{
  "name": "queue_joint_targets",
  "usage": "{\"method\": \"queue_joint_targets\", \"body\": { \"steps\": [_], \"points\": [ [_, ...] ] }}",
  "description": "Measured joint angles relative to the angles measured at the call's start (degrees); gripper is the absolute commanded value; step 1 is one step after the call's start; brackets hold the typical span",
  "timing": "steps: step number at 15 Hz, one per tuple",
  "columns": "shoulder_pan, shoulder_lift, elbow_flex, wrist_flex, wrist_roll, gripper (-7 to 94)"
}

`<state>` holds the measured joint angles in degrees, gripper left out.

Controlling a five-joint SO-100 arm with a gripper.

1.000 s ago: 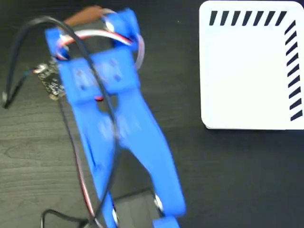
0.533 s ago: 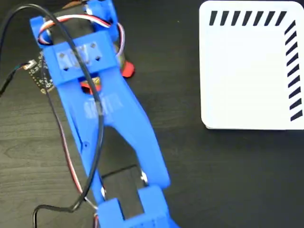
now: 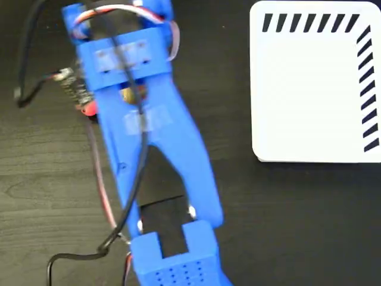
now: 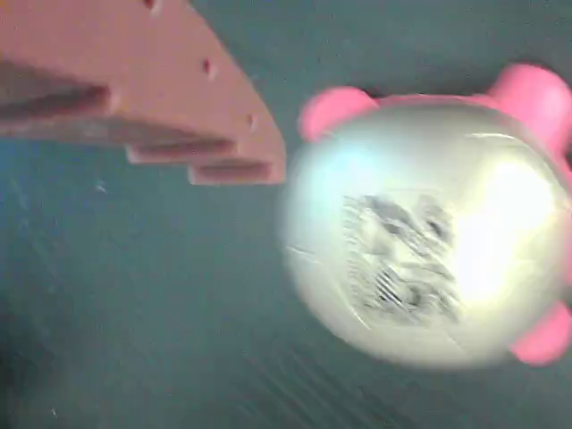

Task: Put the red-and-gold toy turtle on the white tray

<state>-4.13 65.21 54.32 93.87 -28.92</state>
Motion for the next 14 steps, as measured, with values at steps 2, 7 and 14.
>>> {"method": "queue_joint_targets", "body": {
  "steps": [2, 7, 14],
  "points": [
    [1.23, 0.00, 0.97, 0.00, -2.64, 62],
    [1.05, -2.29, 6.86, -2.46, -1.93, 62],
    [0.44, -8.26, 7.47, -6.59, -0.09, 62]
  ]
}}
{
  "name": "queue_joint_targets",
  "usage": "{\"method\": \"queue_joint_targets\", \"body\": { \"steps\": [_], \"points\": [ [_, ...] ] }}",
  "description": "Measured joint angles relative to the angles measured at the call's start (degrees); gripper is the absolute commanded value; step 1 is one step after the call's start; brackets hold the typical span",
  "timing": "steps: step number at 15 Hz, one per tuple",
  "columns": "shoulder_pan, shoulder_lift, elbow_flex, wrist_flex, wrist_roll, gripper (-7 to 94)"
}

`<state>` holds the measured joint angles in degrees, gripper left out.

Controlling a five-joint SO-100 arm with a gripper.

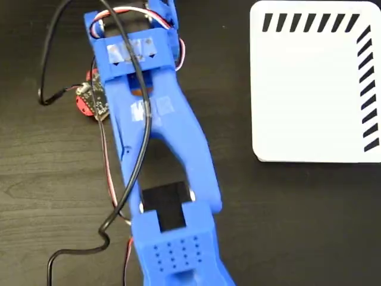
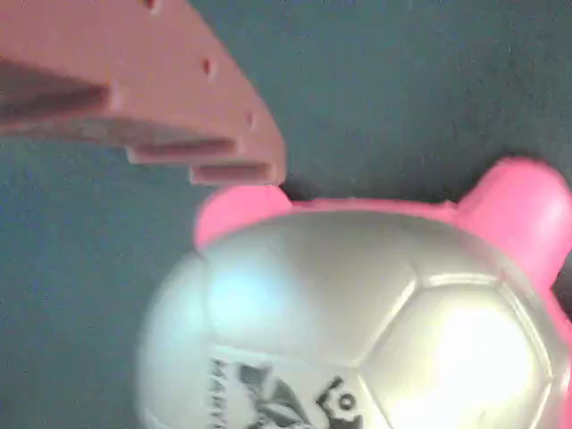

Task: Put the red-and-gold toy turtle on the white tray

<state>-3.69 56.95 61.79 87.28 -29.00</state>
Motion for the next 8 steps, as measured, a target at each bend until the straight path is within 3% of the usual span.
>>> {"method": "queue_joint_targets", "body": {
  "steps": [8],
  "points": [
    [-0.53, -3.78, 0.97, -1.49, 0.00, 62]
  ]
}}
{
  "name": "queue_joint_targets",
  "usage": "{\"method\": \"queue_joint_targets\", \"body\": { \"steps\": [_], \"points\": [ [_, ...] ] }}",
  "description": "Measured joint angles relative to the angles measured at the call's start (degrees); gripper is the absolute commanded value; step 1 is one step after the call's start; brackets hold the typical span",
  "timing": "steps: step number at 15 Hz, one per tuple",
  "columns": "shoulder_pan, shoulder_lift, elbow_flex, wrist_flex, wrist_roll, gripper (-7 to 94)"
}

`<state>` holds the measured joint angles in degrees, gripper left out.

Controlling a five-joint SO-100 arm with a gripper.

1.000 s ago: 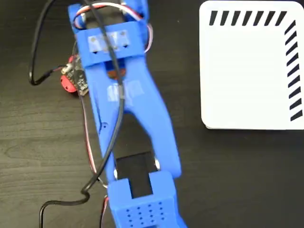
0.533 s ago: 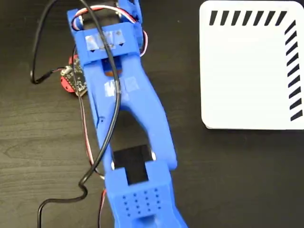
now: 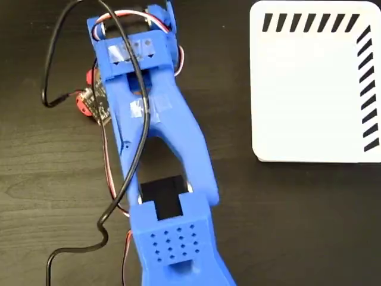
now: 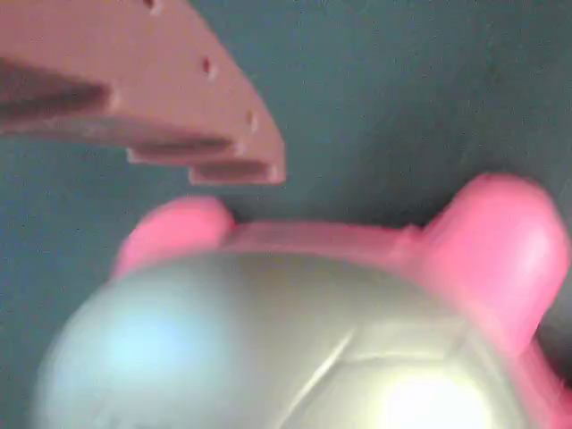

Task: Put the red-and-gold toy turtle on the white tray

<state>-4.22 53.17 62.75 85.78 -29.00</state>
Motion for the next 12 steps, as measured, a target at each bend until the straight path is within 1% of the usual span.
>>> {"method": "queue_joint_targets", "body": {
  "steps": [1, 2, 4, 6, 7, 12],
  "points": [
    [-0.53, -0.53, 0.00, -0.09, 0.26, 62],
    [-0.70, -0.97, 0.00, -0.18, 0.79, 57],
    [-0.53, -1.05, 0.00, -0.53, 1.23, 34],
    [-0.70, -1.05, 0.00, -1.67, 2.11, 14],
    [-0.70, -1.14, -0.09, -1.76, 2.64, 0],
    [-0.70, -1.14, -0.26, -1.76, 5.01, 0]
  ]
}}
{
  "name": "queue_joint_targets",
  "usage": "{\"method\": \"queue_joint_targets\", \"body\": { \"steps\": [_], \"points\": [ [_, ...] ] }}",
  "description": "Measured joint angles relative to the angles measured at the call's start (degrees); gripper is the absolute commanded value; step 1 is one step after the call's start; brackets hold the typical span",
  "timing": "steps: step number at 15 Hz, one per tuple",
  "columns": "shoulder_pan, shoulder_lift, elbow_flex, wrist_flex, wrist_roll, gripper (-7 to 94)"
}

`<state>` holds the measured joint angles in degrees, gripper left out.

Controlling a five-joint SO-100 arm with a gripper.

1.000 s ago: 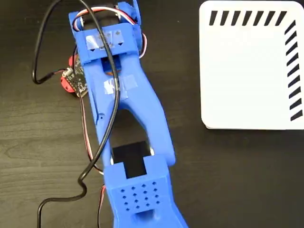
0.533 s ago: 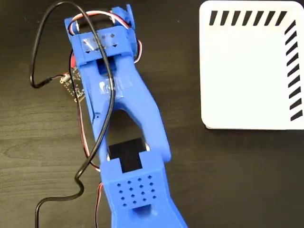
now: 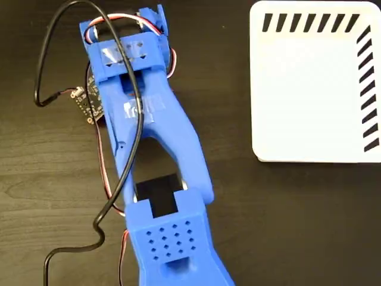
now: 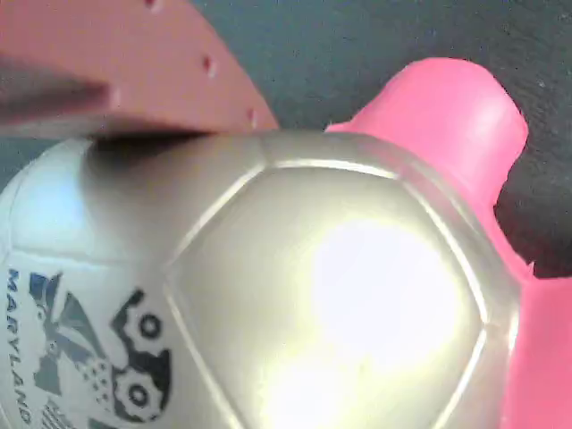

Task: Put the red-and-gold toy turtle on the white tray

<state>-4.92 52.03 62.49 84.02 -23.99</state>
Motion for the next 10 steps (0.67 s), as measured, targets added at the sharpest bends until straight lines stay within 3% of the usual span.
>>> {"method": "queue_joint_targets", "body": {
  "steps": [5, 10],
  "points": [
    [0.35, 7.21, -0.26, 2.90, 5.10, 0],
    [-1.85, 23.38, -1.14, 11.07, 7.73, 0]
  ]
}}
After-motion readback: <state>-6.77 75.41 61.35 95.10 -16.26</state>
